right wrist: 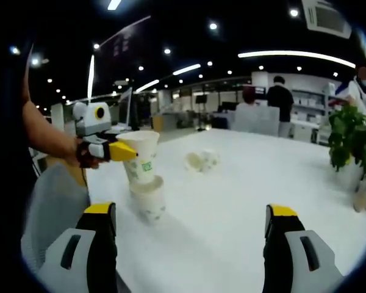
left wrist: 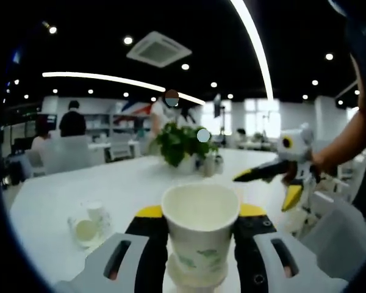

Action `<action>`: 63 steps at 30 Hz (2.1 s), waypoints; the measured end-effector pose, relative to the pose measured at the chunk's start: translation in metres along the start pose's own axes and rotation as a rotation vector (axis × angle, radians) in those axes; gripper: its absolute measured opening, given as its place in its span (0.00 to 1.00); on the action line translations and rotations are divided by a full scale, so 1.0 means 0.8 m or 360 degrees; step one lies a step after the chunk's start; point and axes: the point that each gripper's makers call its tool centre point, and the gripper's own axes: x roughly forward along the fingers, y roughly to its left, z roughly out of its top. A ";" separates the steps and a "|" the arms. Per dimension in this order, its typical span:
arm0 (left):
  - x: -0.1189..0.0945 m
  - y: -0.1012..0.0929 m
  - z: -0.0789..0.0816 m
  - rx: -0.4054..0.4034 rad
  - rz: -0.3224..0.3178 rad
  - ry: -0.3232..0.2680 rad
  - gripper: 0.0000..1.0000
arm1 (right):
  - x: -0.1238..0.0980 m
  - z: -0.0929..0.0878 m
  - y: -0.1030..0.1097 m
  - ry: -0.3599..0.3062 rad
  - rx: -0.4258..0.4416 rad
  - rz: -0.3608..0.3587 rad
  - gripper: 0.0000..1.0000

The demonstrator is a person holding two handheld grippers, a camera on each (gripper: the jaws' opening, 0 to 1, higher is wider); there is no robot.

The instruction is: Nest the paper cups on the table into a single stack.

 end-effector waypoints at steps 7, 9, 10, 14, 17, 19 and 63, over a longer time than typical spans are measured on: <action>0.003 -0.001 -0.022 -0.0023 0.0007 0.0036 0.40 | -0.001 -0.004 0.000 0.0005 0.0005 0.0000 1.00; 0.003 -0.001 -0.028 -0.0020 0.0009 0.0047 0.40 | -0.001 -0.004 -0.001 0.0004 0.0006 -0.0002 1.00; 0.003 0.000 -0.032 -0.0030 0.0012 0.0061 0.40 | -0.001 -0.004 -0.001 0.0006 0.0006 -0.0002 1.00; 0.005 0.002 -0.047 -0.0014 0.0021 0.0128 0.41 | 0.000 -0.003 0.000 0.0003 0.0006 0.0001 1.00; 0.005 0.004 -0.054 0.0000 0.0029 0.0163 0.41 | 0.001 -0.003 0.001 0.0005 0.0008 0.0003 1.00; 0.004 0.005 -0.062 0.0014 0.0035 0.0201 0.41 | 0.001 -0.002 0.003 0.0005 0.0007 0.0005 1.00; -0.067 0.084 -0.015 -0.0064 0.0174 0.0282 0.98 | 0.009 0.012 -0.007 -0.0023 -0.0028 0.0006 1.00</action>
